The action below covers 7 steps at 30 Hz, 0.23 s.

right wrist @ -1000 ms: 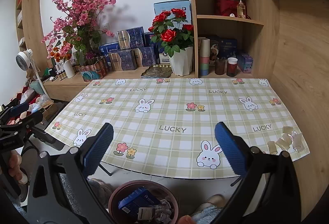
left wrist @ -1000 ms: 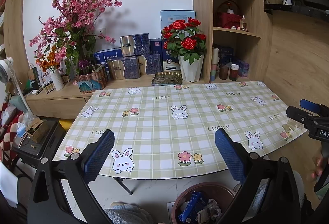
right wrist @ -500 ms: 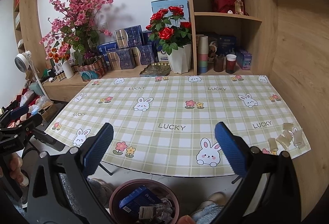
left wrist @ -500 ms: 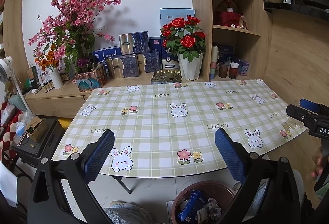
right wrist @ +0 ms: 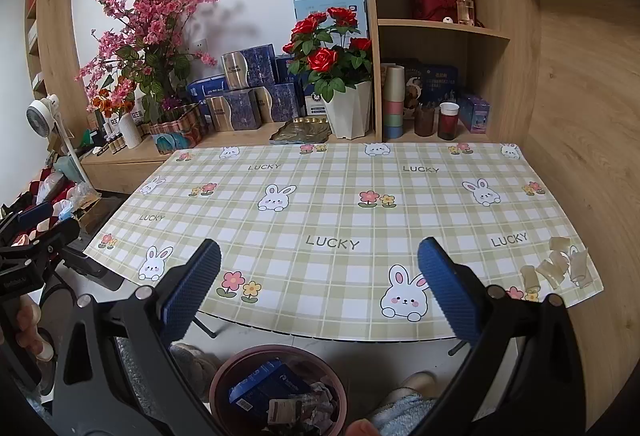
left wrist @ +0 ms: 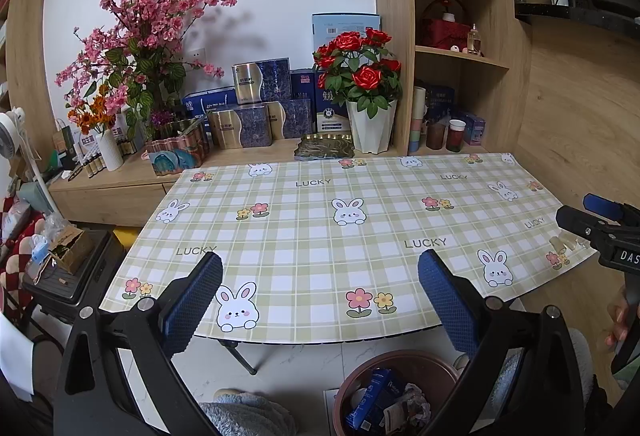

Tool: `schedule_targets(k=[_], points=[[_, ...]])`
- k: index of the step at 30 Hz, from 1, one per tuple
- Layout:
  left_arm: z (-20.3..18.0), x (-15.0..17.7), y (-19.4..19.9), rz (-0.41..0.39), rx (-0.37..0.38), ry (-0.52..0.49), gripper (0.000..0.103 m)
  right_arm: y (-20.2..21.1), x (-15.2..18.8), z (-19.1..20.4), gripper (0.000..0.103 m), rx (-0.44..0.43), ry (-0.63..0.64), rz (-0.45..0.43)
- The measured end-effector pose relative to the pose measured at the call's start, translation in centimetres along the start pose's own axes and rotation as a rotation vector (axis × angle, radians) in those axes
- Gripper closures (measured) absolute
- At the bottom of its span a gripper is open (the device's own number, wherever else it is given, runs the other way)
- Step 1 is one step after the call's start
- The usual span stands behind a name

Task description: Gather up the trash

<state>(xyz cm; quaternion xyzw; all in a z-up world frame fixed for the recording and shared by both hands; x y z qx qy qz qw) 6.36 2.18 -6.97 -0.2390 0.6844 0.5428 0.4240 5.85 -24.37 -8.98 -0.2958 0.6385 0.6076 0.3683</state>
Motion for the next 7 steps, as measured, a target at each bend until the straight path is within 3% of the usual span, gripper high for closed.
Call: schedule_targets(k=[7], points=[[0.43, 0.15, -0.18, 0.010, -0.004, 0.006, 0.007, -0.06, 0.06, 0.09, 0.006, 0.001, 0.002, 0.001]])
Point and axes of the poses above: each gripper's, at about its wrist camera, not at the fingertips, and y roughly against the way its jaws point, z to its left, x to its underside, the point moved 6 cm from there along -y, roughly the way its jaws point, and after that the axes turned 11 degrees about x, right-handed, at the moved point
